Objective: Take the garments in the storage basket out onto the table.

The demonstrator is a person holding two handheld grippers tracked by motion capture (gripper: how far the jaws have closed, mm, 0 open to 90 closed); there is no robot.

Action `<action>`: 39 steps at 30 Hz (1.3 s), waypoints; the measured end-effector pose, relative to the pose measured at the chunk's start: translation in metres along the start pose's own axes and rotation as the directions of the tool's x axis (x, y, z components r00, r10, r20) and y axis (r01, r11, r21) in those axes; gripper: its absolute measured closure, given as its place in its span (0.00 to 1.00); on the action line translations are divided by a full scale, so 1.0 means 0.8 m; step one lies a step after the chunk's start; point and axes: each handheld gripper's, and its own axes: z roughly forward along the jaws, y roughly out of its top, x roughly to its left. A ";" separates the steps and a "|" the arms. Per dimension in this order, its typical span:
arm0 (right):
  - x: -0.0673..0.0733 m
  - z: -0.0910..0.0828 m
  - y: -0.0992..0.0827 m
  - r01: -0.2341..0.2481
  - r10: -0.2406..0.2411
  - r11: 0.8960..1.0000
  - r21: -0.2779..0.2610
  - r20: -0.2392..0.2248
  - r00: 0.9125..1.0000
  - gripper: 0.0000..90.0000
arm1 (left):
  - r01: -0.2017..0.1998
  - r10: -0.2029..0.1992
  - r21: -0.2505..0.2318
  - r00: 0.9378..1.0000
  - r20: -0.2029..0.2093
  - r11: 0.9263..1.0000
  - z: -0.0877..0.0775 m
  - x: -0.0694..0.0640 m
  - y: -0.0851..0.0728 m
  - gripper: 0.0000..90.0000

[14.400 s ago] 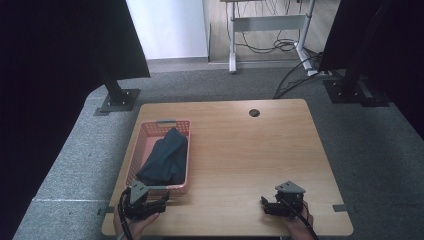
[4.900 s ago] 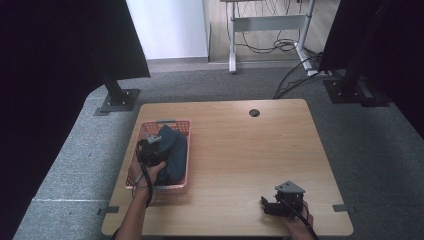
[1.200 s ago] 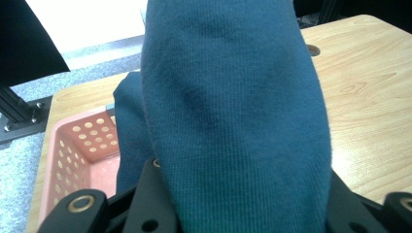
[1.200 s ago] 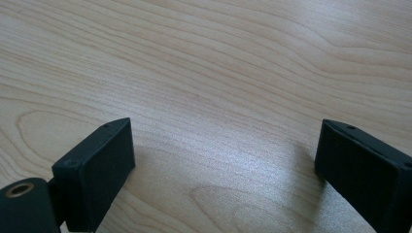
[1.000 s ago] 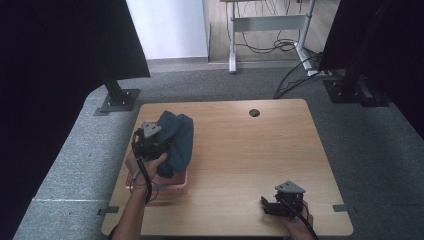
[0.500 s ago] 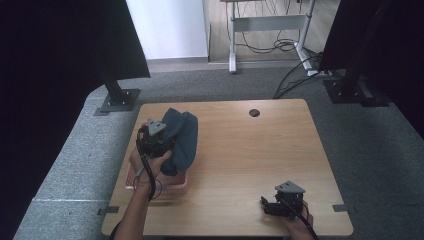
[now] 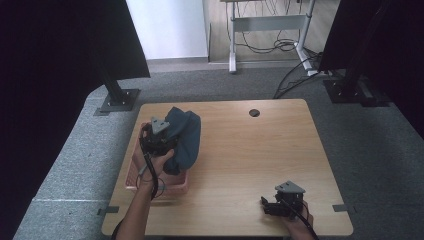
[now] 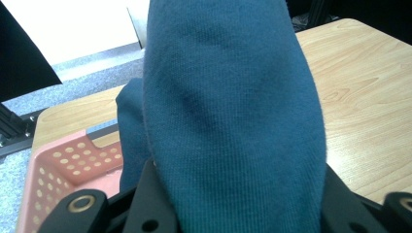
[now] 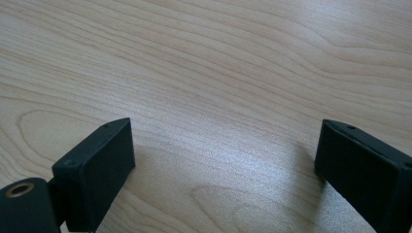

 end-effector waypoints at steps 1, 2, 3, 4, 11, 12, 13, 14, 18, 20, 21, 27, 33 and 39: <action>0.000 0.000 0.000 0.001 -0.001 1.000 0.000 0.000 1.000 0.08 | -0.001 0.001 0.000 1.000 0.001 1.000 0.000 -0.001 0.000 0.75; 0.000 0.000 0.000 0.001 -0.001 1.000 0.000 0.001 1.000 0.08 | -0.001 0.001 -0.001 1.000 0.001 1.000 0.001 -0.002 0.001 0.75; 0.000 0.000 0.000 0.001 -0.001 1.000 -0.001 0.000 1.000 0.08 | -0.003 0.003 -0.003 1.000 0.002 1.000 0.001 -0.003 0.002 0.75; 0.000 0.000 0.000 0.001 -0.001 1.000 0.000 0.000 1.000 0.08 | -0.002 0.002 -0.004 1.000 0.002 1.000 0.001 -0.003 0.002 0.75; 0.000 0.000 0.000 0.001 -0.001 1.000 0.000 0.000 1.000 0.08 | -0.010 0.010 -0.007 1.000 0.003 1.000 0.000 -0.006 0.009 0.75; 0.000 0.000 0.000 0.000 0.000 1.000 0.000 0.000 1.000 0.08 | -0.013 0.013 -0.008 1.000 0.002 1.000 0.000 -0.006 0.010 0.75; 0.000 0.000 0.000 0.000 0.000 1.000 0.000 0.000 1.000 0.08 | -0.015 0.015 -0.008 1.000 0.002 1.000 0.000 -0.007 0.011 0.75; 0.000 0.000 0.000 0.000 0.000 1.000 -0.001 0.000 1.000 0.08 | -0.014 0.014 -0.010 1.000 0.001 1.000 0.000 -0.007 0.011 0.75; 0.000 0.000 0.000 0.000 0.000 1.000 0.000 0.000 1.000 0.08 | -0.019 0.019 -0.011 1.000 0.004 1.000 0.000 -0.009 0.014 0.75; 0.000 0.000 0.000 0.001 -0.001 1.000 0.000 0.000 1.000 0.08 | -0.022 0.022 -0.012 1.000 0.004 1.000 0.001 -0.011 0.016 0.75; 0.000 0.000 0.000 0.002 -0.002 1.000 0.000 0.000 1.000 0.08 | -0.022 0.022 -0.013 1.000 0.006 1.000 0.001 -0.012 0.016 0.75; 0.000 0.000 0.000 0.002 -0.002 1.000 -0.001 0.000 1.000 0.08 | -0.026 0.026 -0.014 1.000 0.016 1.000 0.005 -0.018 0.019 0.75; 0.000 0.000 0.000 0.002 -0.002 1.000 -0.001 0.001 1.000 0.08 | -0.034 0.035 -0.014 0.999 0.026 0.999 0.009 -0.024 0.023 0.75; 0.000 0.000 0.000 0.002 -0.002 1.000 -0.001 0.002 1.000 0.08 | -0.036 0.036 -0.016 0.999 0.030 0.999 0.011 -0.027 0.026 0.75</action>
